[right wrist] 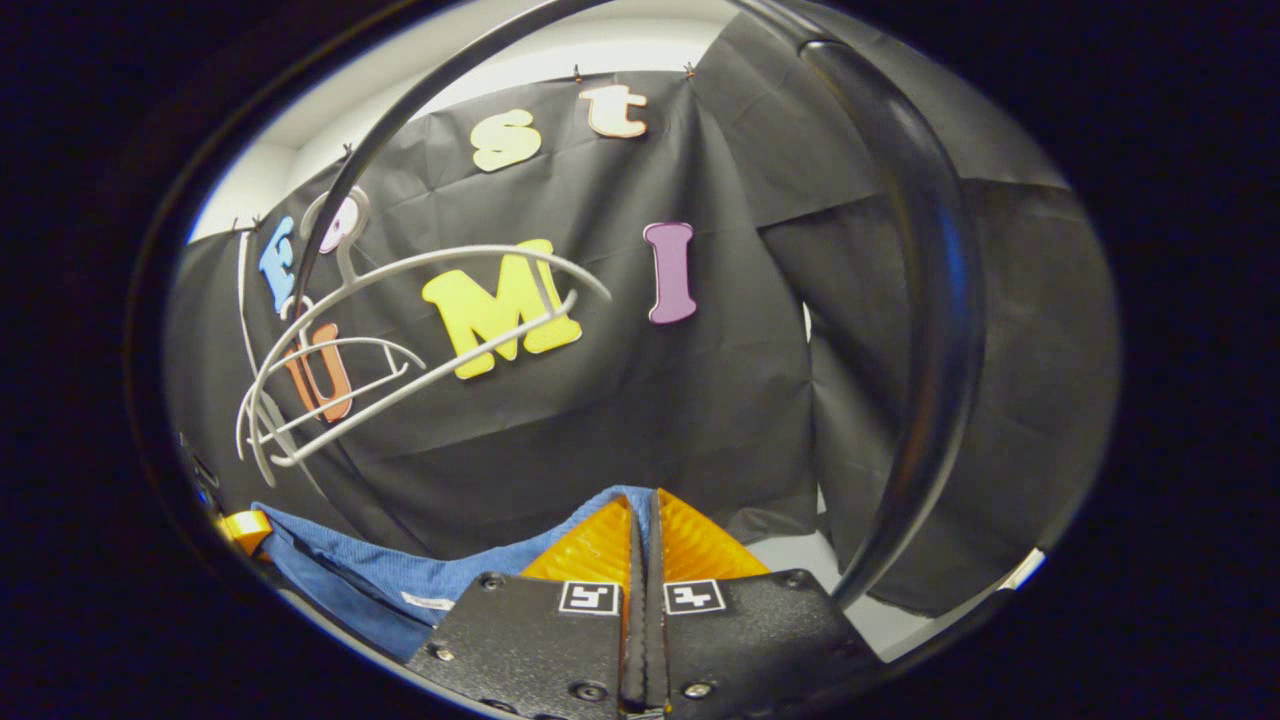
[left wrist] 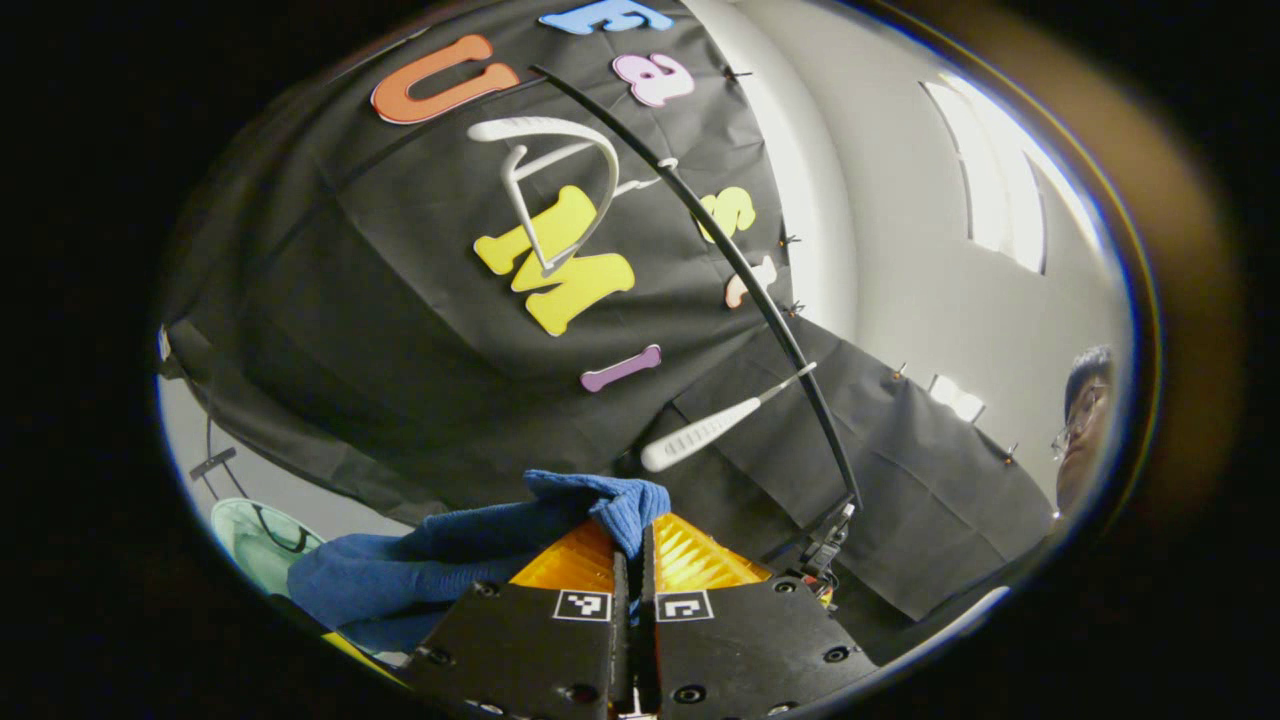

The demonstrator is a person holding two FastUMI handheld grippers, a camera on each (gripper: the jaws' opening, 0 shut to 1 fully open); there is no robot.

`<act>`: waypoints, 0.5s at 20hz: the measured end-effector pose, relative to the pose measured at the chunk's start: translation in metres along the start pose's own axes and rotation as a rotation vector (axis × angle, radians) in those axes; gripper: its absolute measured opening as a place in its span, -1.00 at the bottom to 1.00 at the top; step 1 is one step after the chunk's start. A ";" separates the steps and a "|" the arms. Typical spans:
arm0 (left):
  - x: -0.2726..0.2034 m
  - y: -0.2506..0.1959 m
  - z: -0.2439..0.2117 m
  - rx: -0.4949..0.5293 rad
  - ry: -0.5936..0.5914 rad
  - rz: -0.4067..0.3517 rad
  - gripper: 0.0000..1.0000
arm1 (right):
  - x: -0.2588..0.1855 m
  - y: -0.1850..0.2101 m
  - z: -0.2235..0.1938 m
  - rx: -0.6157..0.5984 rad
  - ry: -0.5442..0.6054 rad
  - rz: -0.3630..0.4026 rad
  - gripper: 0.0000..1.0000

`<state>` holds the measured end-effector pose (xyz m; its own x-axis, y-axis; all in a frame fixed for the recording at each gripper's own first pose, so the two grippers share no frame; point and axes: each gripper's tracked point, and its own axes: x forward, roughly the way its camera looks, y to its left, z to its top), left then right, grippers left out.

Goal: Grasp the clothes on the hanger with both hands and then place them into the laundry hamper below.

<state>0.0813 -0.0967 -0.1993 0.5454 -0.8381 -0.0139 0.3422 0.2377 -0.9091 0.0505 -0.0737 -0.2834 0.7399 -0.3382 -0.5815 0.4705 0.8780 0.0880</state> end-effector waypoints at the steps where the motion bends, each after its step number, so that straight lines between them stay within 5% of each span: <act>1: 0.000 0.002 -0.003 -0.001 0.004 0.008 -0.96 | -0.003 -0.001 -0.007 0.014 0.010 0.010 -0.94; 10: -0.014 0.013 -0.012 -0.036 0.002 0.083 -0.96 | -0.027 0.032 -0.068 0.117 0.134 0.152 -0.94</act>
<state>0.0693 -0.0880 -0.2155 0.5690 -0.8174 -0.0904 0.2679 0.2882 -0.9193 0.0131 -0.0130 -0.3199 0.7400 -0.1501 -0.6556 0.4166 0.8676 0.2716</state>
